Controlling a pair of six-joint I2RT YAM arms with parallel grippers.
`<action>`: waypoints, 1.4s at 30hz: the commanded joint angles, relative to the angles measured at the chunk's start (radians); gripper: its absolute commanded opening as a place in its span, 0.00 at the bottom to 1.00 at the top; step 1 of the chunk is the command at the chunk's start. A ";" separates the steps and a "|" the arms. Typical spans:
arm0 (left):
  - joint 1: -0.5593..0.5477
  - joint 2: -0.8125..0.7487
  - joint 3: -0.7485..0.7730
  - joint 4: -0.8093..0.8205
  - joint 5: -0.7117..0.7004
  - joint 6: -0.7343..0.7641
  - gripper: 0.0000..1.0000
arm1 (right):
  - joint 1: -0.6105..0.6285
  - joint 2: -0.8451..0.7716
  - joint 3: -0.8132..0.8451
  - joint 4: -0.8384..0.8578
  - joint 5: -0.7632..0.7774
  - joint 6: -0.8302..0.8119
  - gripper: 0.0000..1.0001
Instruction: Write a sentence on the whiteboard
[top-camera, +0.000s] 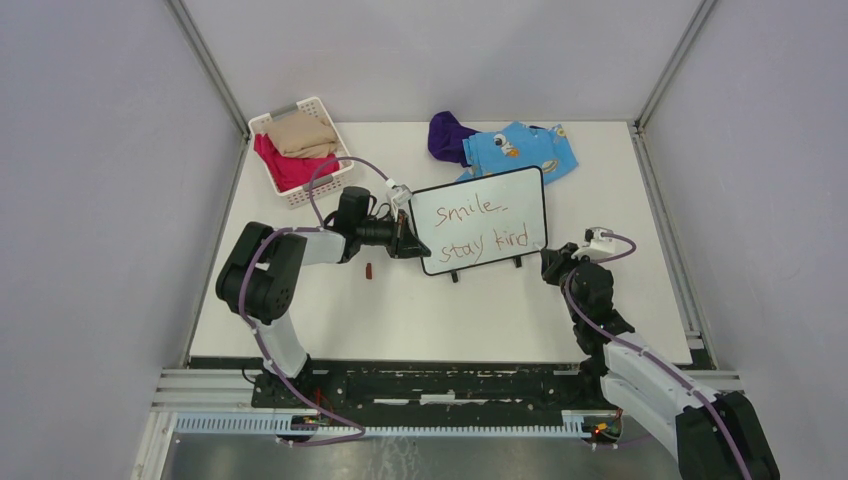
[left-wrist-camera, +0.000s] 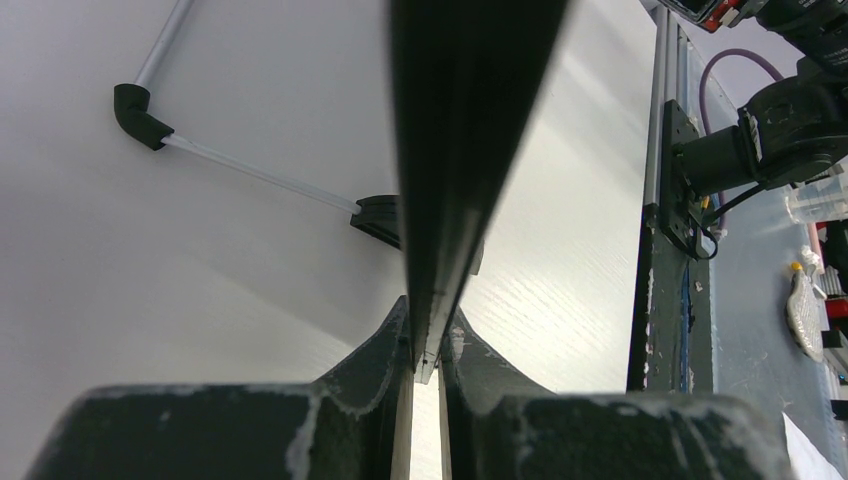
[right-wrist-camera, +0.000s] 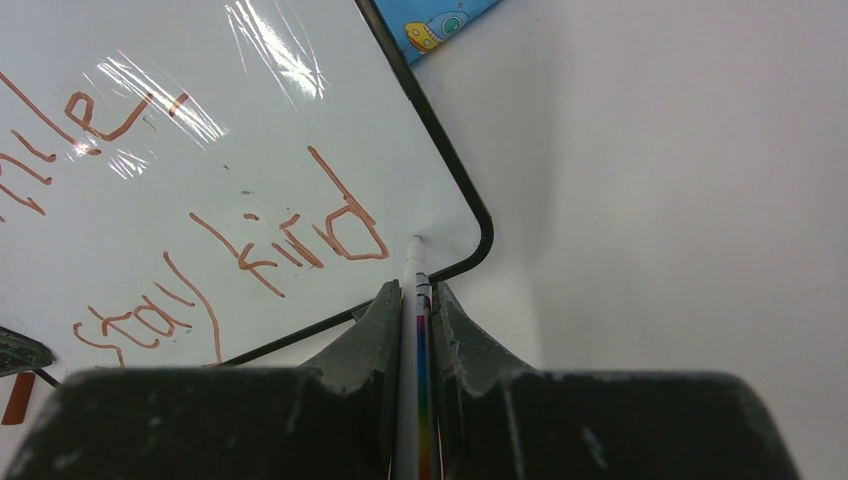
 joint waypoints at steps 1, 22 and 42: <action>0.003 0.028 0.004 -0.071 -0.138 0.056 0.02 | -0.006 0.009 -0.005 0.052 -0.012 0.003 0.00; 0.004 0.026 0.001 -0.071 -0.151 0.057 0.02 | -0.010 -0.074 0.021 -0.046 -0.024 -0.029 0.00; -0.026 -0.033 0.052 -0.228 -0.203 0.159 0.02 | -0.002 -0.374 0.136 -0.363 -0.072 -0.118 0.00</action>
